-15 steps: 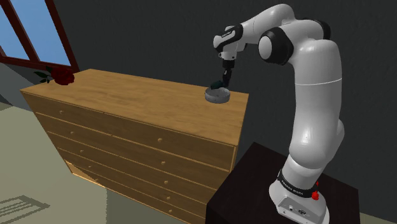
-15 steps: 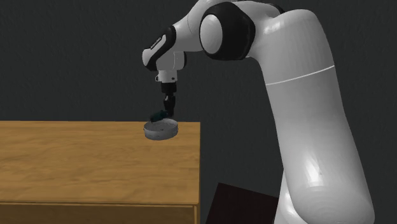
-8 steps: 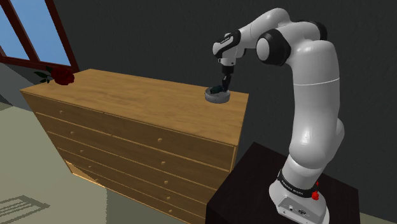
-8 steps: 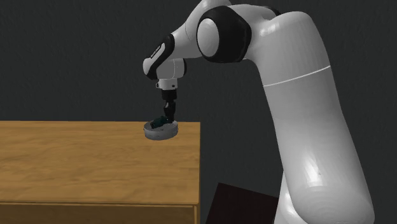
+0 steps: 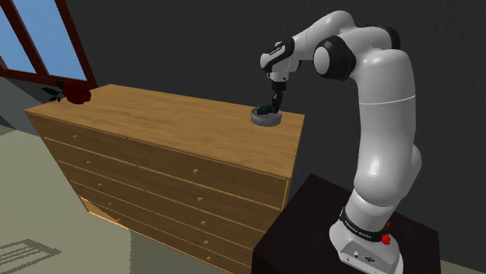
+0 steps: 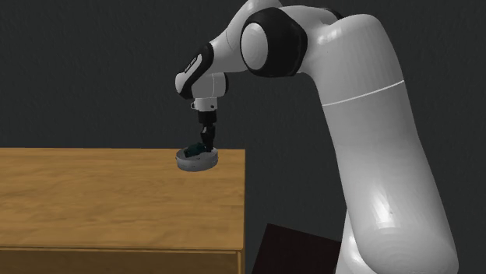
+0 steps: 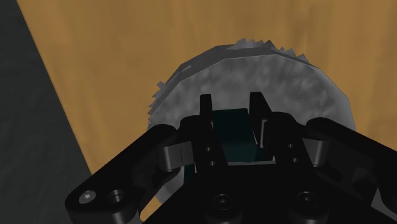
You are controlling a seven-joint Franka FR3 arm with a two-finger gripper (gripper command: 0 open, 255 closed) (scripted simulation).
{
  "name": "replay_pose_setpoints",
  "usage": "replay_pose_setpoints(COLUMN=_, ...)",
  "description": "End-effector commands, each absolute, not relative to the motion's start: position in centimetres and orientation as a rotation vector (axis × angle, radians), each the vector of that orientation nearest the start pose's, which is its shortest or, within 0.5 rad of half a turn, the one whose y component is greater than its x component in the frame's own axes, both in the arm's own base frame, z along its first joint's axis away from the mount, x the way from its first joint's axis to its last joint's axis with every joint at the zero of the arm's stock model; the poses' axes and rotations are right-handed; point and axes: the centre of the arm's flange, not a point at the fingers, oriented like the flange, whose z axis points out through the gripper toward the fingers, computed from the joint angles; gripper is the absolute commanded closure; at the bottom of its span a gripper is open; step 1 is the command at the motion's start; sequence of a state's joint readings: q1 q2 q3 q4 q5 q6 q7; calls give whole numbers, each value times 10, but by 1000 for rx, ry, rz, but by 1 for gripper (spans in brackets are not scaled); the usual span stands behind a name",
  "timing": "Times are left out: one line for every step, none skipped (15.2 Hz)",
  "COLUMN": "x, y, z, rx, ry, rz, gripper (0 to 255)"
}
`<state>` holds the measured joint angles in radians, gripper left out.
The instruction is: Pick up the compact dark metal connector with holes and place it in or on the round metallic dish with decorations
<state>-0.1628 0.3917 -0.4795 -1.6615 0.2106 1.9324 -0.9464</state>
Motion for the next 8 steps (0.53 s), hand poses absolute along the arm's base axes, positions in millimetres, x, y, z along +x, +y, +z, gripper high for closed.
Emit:
replay_pose_setpoints(x=546, y=-351, z=396, rx=-3055, ry=-379, rz=61, gripper=0)
replay_pose_setpoints(x=546, y=-351, z=396, rx=-3055, ry=-379, rz=61, gripper=0)
replay_pose_setpoints(x=546, y=-351, z=396, rx=-3055, ry=-379, rz=61, gripper=0)
replay_pose_setpoints(x=546, y=-351, z=396, rx=-3055, ry=-379, rz=61, gripper=0)
replay_pose_setpoints(x=546, y=-351, z=396, rx=-3055, ry=-379, rz=61, gripper=0)
replay_pose_setpoints(x=546, y=-351, z=396, rx=-3055, ry=-379, rz=61, gripper=0)
replay_pose_setpoints(x=547, y=-351, z=409, rx=-3055, ry=-379, rz=61, gripper=0)
replay_pose_setpoints(x=547, y=-352, z=422, rx=-3055, ry=-379, rz=61, gripper=0)
